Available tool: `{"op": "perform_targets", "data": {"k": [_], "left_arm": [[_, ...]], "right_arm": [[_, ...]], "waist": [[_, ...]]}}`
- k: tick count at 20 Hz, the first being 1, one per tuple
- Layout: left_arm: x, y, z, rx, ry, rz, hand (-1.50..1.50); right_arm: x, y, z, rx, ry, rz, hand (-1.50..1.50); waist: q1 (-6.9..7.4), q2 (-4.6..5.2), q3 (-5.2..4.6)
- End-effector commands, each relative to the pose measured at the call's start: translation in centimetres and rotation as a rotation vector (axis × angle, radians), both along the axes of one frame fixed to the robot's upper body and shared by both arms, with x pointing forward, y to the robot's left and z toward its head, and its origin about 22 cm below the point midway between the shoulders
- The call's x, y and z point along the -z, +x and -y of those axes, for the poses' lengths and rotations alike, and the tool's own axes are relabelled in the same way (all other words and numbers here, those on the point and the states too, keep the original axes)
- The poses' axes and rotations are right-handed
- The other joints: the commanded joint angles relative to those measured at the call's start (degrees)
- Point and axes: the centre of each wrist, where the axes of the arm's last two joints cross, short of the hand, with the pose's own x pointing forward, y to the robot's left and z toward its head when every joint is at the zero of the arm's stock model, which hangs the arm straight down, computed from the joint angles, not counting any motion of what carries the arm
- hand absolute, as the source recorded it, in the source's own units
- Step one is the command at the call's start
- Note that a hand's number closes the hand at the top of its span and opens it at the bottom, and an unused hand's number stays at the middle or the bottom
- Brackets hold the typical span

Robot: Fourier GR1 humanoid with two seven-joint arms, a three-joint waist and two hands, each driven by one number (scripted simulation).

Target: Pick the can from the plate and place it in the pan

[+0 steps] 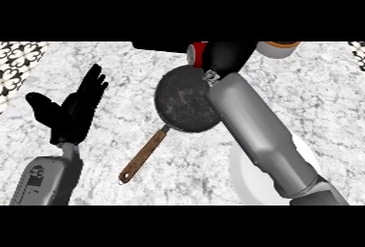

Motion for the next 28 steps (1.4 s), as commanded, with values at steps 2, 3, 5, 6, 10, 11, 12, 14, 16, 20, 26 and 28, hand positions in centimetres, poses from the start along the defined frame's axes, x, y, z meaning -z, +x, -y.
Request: {"op": "perform_targets", "data": {"k": [2, 3, 5, 6, 10, 11, 12, 14, 16, 20, 26, 28], "left_arm": [[-0.3, -0.7, 0.0, -0.002, -0.013, 0.006, 0.00], [-0.7, 0.0, 0.5, -0.014, -0.011, 0.014, 0.00], [-0.4, 0.0, -0.7, -0.026, -0.002, -0.001, 0.00], [-0.1, -0.6, -0.4, -0.019, -0.002, 0.001, 0.00], [-0.5, -0.4, -0.2, -0.038, -0.003, 0.003, 0.00], [-0.2, -0.2, -1.4, -0.041, -0.005, 0.009, 0.00], [-0.3, -0.2, -0.5, -0.037, 0.002, 0.006, 0.00], [-0.2, -0.6, -0.9, -0.035, 0.003, 0.020, 0.00], [-0.8, -0.2, -1.0, -0.031, -0.004, 0.004, 0.00], [-0.2, -0.1, -0.3, -0.025, -0.001, -0.008, 0.00], [0.4, -1.0, -2.4, -0.071, 0.003, -0.010, 0.00], [0.2, -1.0, -2.7, -0.065, 0.004, -0.026, 0.00]], "right_arm": [[3.7, -0.6, 0.2, 0.140, 0.195, 0.057, 1.50], [5.0, -0.7, 0.6, 0.114, 0.209, 0.066, 1.50], [7.3, -0.9, 1.2, 0.113, 0.188, 0.037, 1.50], [8.3, -1.0, 1.8, 0.120, 0.201, 0.040, 1.50], [8.8, -0.2, 3.3, 0.207, 0.297, -0.034, 1.50], [9.3, -0.4, 4.1, 0.247, 0.359, -0.016, 1.50], [9.5, -0.5, 4.2, 0.272, 0.391, -0.033, -1.50], [11.1, -0.7, 5.2, 0.297, 0.441, -0.060, -1.50], [11.6, -0.9, 5.3, 0.257, 0.481, -0.053, -1.50], [12.5, -1.5, 4.8, 0.198, 0.507, 0.026, -1.50], [12.9, -2.8, 5.6, 0.108, 0.638, 0.309, -1.50], [11.8, -2.9, 5.4, 0.092, 0.702, 0.396, -1.50]], "waist": [[-0.24, -0.29, 0.10], [-0.81, 0.03, 0.13], [-1.20, 0.16, 0.10], [-0.88, 0.15, 0.13], [-1.53, 0.01, 0.20], [-2.52, 0.14, 0.17], [-1.65, -0.02, 0.22], [-1.57, 0.00, 0.21], [-1.79, -0.05, 0.21], [-1.75, -0.13, 0.19], [-3.73, -0.92, 0.18], [-3.85, -1.26, 0.20]]}}
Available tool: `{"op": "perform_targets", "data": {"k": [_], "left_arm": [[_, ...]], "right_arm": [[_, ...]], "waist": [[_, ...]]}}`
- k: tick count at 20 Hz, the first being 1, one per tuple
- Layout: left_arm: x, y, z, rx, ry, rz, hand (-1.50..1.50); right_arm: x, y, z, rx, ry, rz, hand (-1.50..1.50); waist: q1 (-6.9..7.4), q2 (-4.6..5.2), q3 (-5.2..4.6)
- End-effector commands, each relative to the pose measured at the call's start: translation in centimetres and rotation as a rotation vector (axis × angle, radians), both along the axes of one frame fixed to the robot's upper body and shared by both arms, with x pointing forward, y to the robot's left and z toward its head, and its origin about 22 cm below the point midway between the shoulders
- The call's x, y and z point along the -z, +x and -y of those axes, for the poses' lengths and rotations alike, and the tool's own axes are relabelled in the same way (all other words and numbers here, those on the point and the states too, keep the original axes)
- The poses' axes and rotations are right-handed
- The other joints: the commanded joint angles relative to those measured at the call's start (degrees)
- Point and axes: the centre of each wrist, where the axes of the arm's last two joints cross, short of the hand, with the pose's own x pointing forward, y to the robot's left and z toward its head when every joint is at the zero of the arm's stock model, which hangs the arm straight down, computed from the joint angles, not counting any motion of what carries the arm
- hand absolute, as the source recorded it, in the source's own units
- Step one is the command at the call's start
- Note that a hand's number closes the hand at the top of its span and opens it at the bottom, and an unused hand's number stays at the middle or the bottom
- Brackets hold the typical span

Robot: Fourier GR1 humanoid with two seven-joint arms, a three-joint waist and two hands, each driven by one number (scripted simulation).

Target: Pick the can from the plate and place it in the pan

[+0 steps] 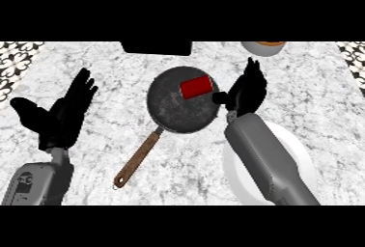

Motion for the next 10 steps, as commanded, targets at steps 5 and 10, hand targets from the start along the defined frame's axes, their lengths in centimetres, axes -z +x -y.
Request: {"op": "perform_targets", "data": {"k": [5, 10], "left_arm": [[1.1, -0.8, -1.0, -0.025, -0.006, -0.023, 0.00], [0.4, -0.5, -1.8, -0.064, 0.003, -0.003, 0.00]], "right_arm": [[0.6, -3.8, -0.5, 0.118, 0.368, 0.308, -1.50], [2.6, -9.6, -1.7, 0.022, 0.475, 0.397, -1.50]], "waist": [[-2.55, -1.16, -0.07], [-4.02, -1.37, -0.06]]}}
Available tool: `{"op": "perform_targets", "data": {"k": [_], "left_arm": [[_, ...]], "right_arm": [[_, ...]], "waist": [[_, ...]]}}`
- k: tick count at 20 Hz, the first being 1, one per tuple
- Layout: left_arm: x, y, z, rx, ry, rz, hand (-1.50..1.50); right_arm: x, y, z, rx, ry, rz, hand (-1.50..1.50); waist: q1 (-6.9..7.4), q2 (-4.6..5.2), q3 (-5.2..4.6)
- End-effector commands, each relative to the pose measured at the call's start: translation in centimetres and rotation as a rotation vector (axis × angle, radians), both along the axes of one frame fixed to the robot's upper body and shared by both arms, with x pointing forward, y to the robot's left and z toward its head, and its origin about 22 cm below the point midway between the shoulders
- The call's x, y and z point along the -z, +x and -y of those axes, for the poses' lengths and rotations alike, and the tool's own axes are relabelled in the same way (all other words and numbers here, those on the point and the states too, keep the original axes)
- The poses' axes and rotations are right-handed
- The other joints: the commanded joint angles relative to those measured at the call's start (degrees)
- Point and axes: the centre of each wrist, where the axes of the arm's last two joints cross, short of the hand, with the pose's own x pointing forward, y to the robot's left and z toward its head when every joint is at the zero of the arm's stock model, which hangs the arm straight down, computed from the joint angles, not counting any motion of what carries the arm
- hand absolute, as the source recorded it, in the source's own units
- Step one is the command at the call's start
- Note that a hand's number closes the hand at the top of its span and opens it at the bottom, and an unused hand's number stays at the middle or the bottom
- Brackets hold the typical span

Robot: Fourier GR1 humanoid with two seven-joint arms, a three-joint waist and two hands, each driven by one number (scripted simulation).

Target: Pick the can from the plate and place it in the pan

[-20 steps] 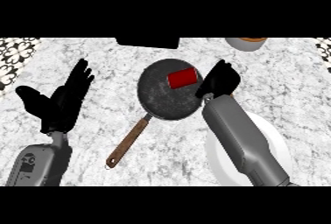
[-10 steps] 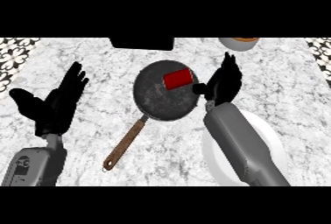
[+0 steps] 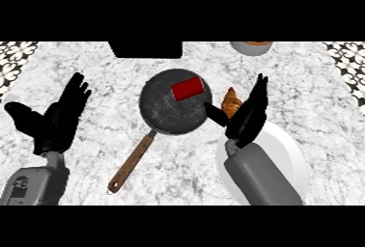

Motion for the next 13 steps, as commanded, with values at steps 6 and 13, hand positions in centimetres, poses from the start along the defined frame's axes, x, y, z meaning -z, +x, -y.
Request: {"op": "perform_targets", "data": {"k": [6, 13], "left_arm": [[0.9, -1.4, -0.3, -0.023, -0.015, -0.015, 0.00], [0.1, -1.3, -1.9, -0.045, 0.004, 0.000, 0.00]], "right_arm": [[1.1, -10.3, -2.1, -0.048, 0.237, 0.136, -1.50], [1.8, -16.5, -2.3, -0.035, 0.207, 0.107, -1.50]], "waist": [[-2.00, -0.15, -0.14], [-2.05, 0.29, -0.12]]}}
